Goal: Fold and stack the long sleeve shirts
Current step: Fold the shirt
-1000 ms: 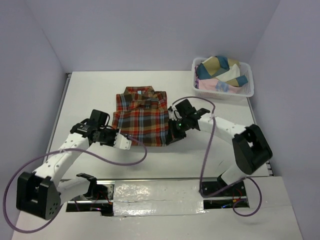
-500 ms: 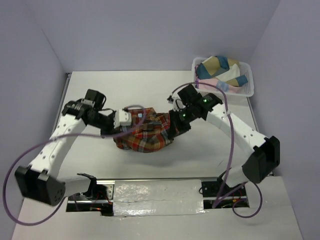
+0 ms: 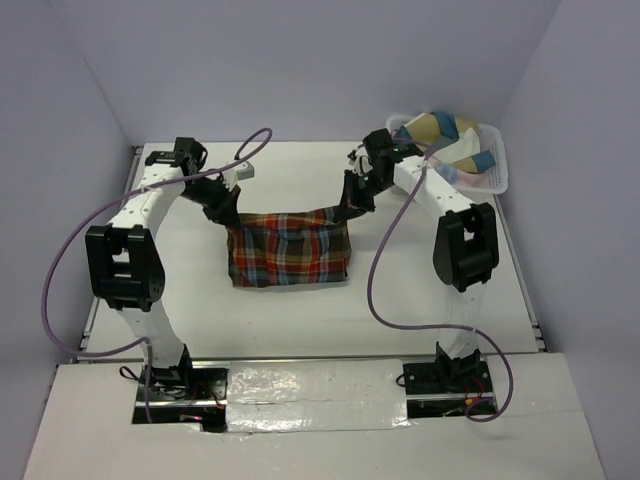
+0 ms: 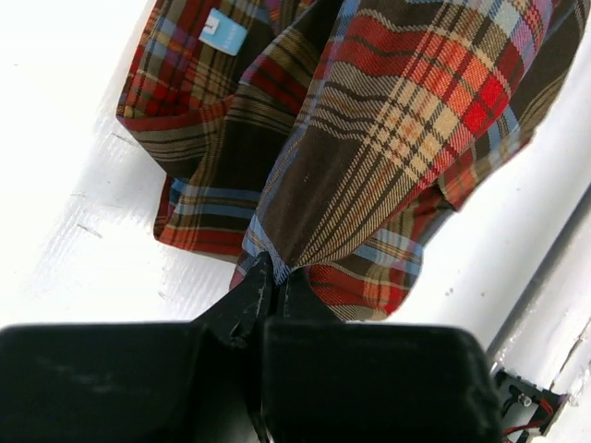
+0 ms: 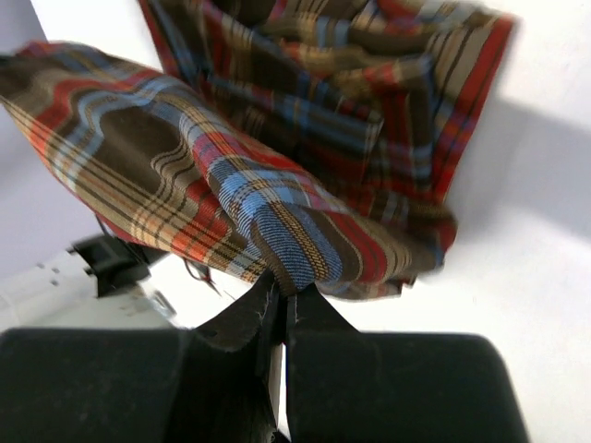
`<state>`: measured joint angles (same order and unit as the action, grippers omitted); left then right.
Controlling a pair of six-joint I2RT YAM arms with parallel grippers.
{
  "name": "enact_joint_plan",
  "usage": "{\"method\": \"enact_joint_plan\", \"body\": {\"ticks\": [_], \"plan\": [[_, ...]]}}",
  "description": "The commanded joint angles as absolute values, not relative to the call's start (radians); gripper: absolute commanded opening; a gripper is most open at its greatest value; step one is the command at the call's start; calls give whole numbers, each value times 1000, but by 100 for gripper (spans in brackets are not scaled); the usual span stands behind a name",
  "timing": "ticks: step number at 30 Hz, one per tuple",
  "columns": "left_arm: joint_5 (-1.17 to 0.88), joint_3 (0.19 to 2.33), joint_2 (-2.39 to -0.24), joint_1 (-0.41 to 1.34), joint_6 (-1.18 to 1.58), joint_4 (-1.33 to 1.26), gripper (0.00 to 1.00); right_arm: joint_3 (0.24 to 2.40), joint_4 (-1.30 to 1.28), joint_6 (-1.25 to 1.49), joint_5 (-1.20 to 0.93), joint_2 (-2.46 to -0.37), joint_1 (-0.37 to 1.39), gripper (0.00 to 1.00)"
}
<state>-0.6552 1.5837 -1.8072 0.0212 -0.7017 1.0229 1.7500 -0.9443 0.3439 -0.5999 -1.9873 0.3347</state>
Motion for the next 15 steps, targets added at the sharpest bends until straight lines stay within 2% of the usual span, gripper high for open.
{"method": "enact_joint_plan", "body": {"ticks": [1,2,6,7,9,10,11,15], "plan": [[-598,1614,-1853,5,-649,988,1,1799,-878,391,-598,-2022,285,0],[-579,1612,-1864,5,-629,958,3,1799,-862,403,-603,-2031,270,0],[-528,1614,-1928,3,-574,879,22,1812,-799,451,-603,-2095,258,2],[-517,1623,-1942,3,-539,862,32,1813,-772,460,-603,-2109,256,4],[-492,1647,-1983,3,-486,816,38,1813,-717,498,-592,-2143,255,13],[-485,1657,-2008,3,-473,804,45,1813,-698,514,-589,-2155,253,20],[-465,1666,-2020,3,-456,776,47,1824,-680,531,-583,-2167,252,28],[-401,1716,-2062,3,-358,718,52,1882,-603,587,-532,-2213,253,42]]}}
